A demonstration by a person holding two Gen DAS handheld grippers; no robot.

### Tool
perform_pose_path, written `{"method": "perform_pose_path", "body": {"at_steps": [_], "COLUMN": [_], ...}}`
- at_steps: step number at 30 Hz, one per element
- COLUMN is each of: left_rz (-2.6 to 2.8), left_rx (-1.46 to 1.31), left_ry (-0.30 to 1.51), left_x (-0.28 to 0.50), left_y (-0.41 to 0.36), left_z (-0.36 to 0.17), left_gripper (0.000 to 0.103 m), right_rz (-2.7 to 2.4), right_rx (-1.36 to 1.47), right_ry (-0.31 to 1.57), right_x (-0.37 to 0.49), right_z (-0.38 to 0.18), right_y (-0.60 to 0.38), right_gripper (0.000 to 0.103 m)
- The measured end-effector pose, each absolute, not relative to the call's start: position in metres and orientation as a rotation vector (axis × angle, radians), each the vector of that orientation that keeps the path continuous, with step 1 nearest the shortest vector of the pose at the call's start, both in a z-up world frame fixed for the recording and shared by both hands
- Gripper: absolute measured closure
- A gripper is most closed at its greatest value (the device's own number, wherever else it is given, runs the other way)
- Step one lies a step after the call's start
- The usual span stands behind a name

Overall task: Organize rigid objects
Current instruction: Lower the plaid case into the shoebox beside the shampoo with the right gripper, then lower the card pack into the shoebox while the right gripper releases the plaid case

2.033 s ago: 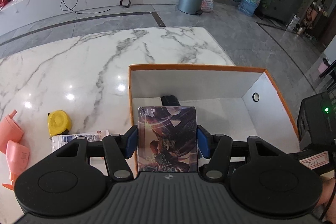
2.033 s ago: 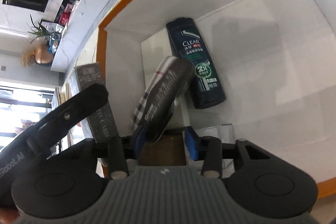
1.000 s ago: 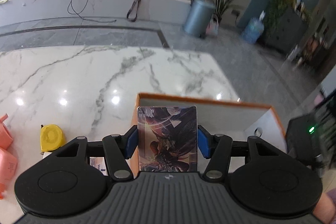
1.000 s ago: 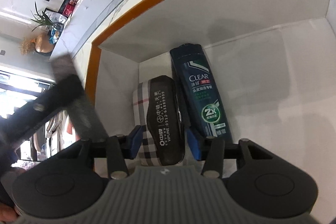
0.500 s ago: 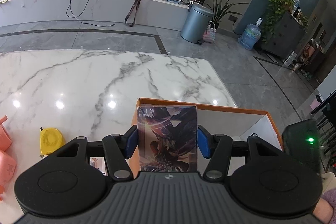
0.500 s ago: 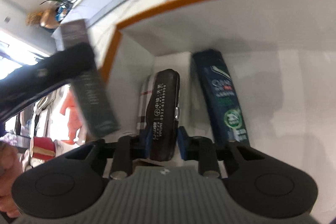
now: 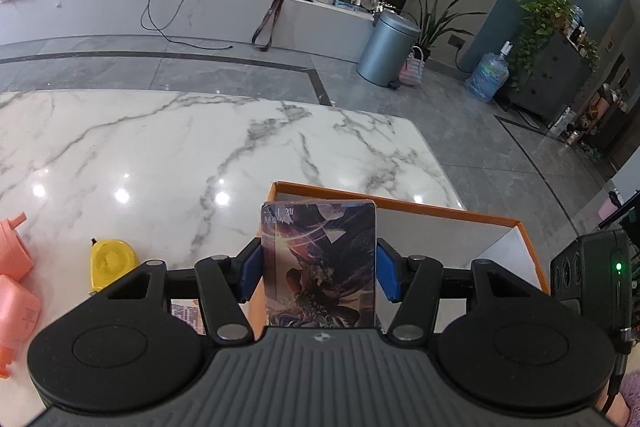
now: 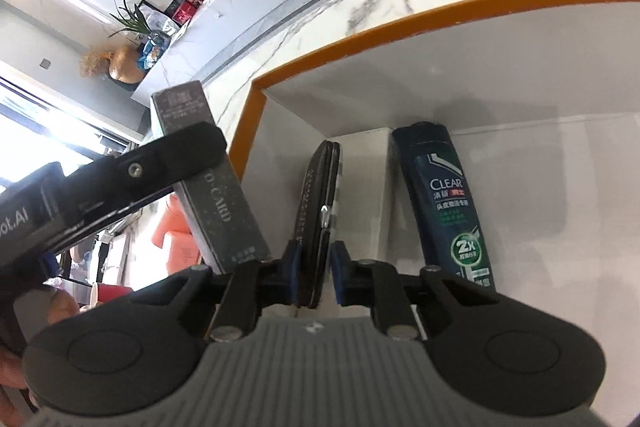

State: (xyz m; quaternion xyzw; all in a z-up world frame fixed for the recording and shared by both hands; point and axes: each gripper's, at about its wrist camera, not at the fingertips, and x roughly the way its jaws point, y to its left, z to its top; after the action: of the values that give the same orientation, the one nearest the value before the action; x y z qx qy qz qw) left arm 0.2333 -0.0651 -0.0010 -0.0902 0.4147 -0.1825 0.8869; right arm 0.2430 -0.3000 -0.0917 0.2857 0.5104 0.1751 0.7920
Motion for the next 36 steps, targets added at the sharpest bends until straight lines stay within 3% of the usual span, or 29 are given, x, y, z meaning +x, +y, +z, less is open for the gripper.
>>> {"method": "perform_pose_path", "body": {"at_steps": [8,23,36], "left_rz": [-0.365,-0.425,-0.563], "left_rx": [-0.191,-0.168,-0.245], "left_ry": [0.869,0.810,0.971], "left_x": [0.232,0.221,0.243], "left_y": [-0.057,-0.082,-0.144], "left_z": [-0.001,0.023,-0.016], "left_gripper": [0.037,0.037,0.038], "right_rz": [0.335,0.231,0.023], "right_rx": [0.659,0.606,0.501], "right_ry": [1.121,0.995,0.901], "right_x": [0.246,0.213,0.191], "right_z": [-0.099,-0.054,-0.027], "right_y": [-0.300,-0.361,-0.424], "right_gripper": [0.088,0.091,0.092]}}
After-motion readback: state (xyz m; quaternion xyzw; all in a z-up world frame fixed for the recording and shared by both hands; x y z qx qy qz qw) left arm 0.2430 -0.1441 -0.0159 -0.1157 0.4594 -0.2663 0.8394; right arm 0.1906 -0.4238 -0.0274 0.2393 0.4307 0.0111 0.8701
